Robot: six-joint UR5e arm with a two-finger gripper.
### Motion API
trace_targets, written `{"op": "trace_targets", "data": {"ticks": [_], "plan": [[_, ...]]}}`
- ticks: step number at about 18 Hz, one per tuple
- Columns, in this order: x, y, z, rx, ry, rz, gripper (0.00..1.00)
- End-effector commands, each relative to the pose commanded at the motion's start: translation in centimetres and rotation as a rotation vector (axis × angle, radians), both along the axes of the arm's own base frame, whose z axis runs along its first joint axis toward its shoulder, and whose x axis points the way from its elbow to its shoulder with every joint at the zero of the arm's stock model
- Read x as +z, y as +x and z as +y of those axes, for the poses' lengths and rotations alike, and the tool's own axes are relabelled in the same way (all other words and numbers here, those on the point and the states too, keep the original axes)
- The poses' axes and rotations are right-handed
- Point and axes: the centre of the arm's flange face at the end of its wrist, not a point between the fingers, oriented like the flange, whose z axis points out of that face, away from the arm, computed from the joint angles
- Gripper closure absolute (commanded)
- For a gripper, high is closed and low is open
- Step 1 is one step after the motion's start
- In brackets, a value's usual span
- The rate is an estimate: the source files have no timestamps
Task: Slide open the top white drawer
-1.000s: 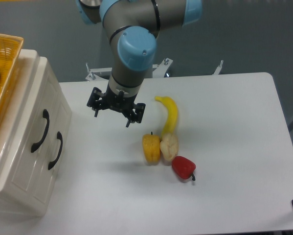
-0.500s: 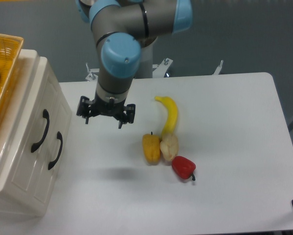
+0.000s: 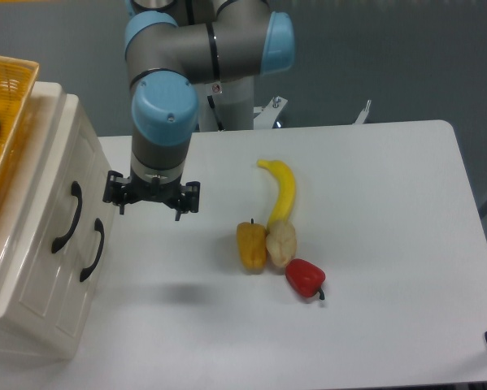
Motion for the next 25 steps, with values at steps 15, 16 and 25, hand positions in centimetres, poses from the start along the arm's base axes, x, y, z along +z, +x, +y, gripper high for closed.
{"op": "trace_targets", "data": {"ticks": [15, 16, 25], "plan": [[-0.4, 2.3, 1.3, -0.009, 0.043, -0.094, 0.00], [-0.5, 2.6, 1.5, -0.015, 0.043, -0.098, 0.00], [-1.1, 3.2, 2.1, -0.022, 0.052, -0.138, 0.00]]}}
